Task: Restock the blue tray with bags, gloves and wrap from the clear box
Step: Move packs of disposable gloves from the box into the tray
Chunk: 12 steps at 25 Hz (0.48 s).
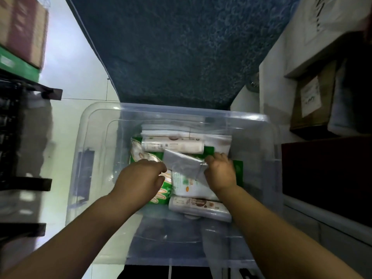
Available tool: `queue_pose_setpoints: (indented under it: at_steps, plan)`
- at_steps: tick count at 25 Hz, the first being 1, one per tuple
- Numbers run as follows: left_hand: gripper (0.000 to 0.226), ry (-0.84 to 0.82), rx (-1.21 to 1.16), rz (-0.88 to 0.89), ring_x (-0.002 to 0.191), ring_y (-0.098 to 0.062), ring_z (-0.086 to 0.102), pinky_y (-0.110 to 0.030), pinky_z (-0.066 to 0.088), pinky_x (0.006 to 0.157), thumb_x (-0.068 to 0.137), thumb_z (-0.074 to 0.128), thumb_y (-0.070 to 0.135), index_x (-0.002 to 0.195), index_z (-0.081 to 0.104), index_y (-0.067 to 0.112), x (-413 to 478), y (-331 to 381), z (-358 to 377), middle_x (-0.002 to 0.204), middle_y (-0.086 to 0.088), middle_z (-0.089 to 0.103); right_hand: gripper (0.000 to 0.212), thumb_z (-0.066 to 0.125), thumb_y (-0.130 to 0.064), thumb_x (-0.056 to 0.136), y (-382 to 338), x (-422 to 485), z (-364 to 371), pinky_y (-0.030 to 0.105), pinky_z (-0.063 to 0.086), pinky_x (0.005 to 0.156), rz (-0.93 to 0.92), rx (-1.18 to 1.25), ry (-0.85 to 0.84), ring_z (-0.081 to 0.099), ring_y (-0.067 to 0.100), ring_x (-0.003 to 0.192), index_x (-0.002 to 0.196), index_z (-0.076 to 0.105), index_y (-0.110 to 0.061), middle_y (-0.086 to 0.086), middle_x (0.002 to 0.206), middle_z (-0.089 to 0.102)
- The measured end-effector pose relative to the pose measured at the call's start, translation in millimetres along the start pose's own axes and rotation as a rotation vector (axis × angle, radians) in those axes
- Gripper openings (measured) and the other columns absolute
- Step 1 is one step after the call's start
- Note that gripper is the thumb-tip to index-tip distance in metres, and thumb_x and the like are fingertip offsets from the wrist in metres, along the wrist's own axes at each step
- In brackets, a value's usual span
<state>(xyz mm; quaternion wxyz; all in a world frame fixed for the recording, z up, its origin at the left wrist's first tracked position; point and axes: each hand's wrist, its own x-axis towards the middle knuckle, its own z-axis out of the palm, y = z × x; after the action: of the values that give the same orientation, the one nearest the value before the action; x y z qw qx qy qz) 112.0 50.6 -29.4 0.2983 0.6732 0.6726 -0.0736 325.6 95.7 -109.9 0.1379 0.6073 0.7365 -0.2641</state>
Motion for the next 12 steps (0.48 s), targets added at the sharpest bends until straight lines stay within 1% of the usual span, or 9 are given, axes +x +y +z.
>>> queue_pose_setpoints:
  at_steps: [2, 4, 5, 7, 8, 9, 10, 11, 12]
  plan:
    - [0.034, 0.025, -0.024, 0.035, 0.106, -0.024, 0.058, -0.032, 0.046, 0.078, 0.083, 0.057, 0.030, 0.118, 0.058, 0.028, 1, 10, 7, 0.115, -0.001, 0.066, 0.019, 0.057, -0.008, 0.079, 0, -14, 2, 0.034, 0.045, 0.080, -0.010, 0.078, 0.019, 0.057, 0.031, 0.097, 0.096, 0.065, -0.006, 0.014, 0.105, 0.064]
    - [0.048, 0.051, -0.034, 0.123, 0.110, -0.026, 0.057, -0.034, 0.046, 0.086, 0.077, 0.067, 0.025, 0.123, 0.055, 0.022, 4, 21, 11, 0.120, -0.004, 0.063, 0.015, 0.059, -0.014, 0.081, -2, -27, -4, 0.032, 0.048, 0.069, -0.011, 0.123, -0.015, 0.062, 0.030, 0.087, 0.095, 0.064, -0.011, 0.010, 0.100, 0.067]
    - [0.054, 0.050, -0.016, 0.184, 0.110, -0.028, 0.057, -0.035, 0.047, 0.089, 0.071, 0.073, 0.022, 0.122, 0.057, 0.018, 6, 27, 11, 0.119, -0.006, 0.064, 0.015, 0.060, -0.017, 0.082, -3, -33, -8, 0.031, 0.048, 0.066, -0.024, 0.131, -0.029, 0.063, 0.030, 0.084, 0.096, 0.064, -0.013, 0.009, 0.099, 0.069]
    - [0.059, 0.077, 0.081, 0.292, 0.104, -0.027, 0.063, -0.036, 0.049, 0.089, 0.055, 0.083, 0.021, 0.111, 0.064, 0.013, 10, 37, 12, 0.108, -0.007, 0.069, 0.016, 0.061, -0.020, 0.082, -6, -43, -21, 0.029, 0.045, 0.065, -0.088, 0.170, -0.031, 0.064, 0.029, 0.085, 0.097, 0.064, -0.017, 0.006, 0.098, 0.070]
    - [0.056, 0.056, 0.159, 0.326, 0.097, -0.025, 0.067, -0.033, 0.052, 0.085, 0.050, 0.084, 0.023, 0.102, 0.068, 0.015, 11, 41, 12, 0.099, -0.005, 0.072, 0.016, 0.062, -0.021, 0.081, -8, -47, -27, 0.029, 0.044, 0.065, -0.136, 0.186, -0.030, 0.064, 0.028, 0.085, 0.097, 0.065, -0.019, 0.006, 0.097, 0.070]
    - [0.047, 0.022, 0.237, 0.334, 0.086, -0.023, 0.069, -0.029, 0.054, 0.076, 0.048, 0.084, 0.024, 0.093, 0.070, 0.018, 12, 42, 12, 0.087, -0.002, 0.074, 0.017, 0.063, -0.022, 0.081, -9, -50, -33, 0.029, 0.044, 0.066, -0.192, 0.187, -0.031, 0.064, 0.027, 0.085, 0.097, 0.066, -0.019, 0.005, 0.097, 0.071]
    - [0.036, -0.033, 0.280, 0.308, 0.076, -0.021, 0.069, -0.024, 0.051, 0.064, 0.051, 0.082, 0.025, 0.085, 0.069, 0.021, 12, 41, 11, 0.078, 0.001, 0.072, 0.018, 0.064, -0.022, 0.081, -10, -51, -38, 0.029, 0.045, 0.067, -0.242, 0.179, -0.031, 0.064, 0.026, 0.086, 0.098, 0.066, -0.019, 0.005, 0.097, 0.071]
    - [0.025, -0.071, 0.284, 0.271, 0.073, -0.023, 0.068, -0.023, 0.044, 0.057, 0.060, 0.077, 0.025, 0.083, 0.067, 0.021, 12, 40, 11, 0.077, 0.001, 0.070, 0.019, 0.064, -0.023, 0.081, -10, -51, -41, 0.030, 0.045, 0.068, -0.282, 0.171, -0.030, 0.064, 0.026, 0.086, 0.099, 0.066, -0.018, 0.005, 0.097, 0.071]
    - [0.017, -0.102, 0.278, 0.230, 0.079, -0.025, 0.066, -0.025, 0.037, 0.057, 0.071, 0.068, 0.024, 0.087, 0.064, 0.019, 12, 35, 13, 0.084, 0.000, 0.068, 0.019, 0.063, -0.023, 0.081, -10, -50, -42, 0.030, 0.046, 0.068, -0.311, 0.164, -0.030, 0.064, 0.026, 0.087, 0.099, 0.066, -0.018, 0.004, 0.097, 0.071]
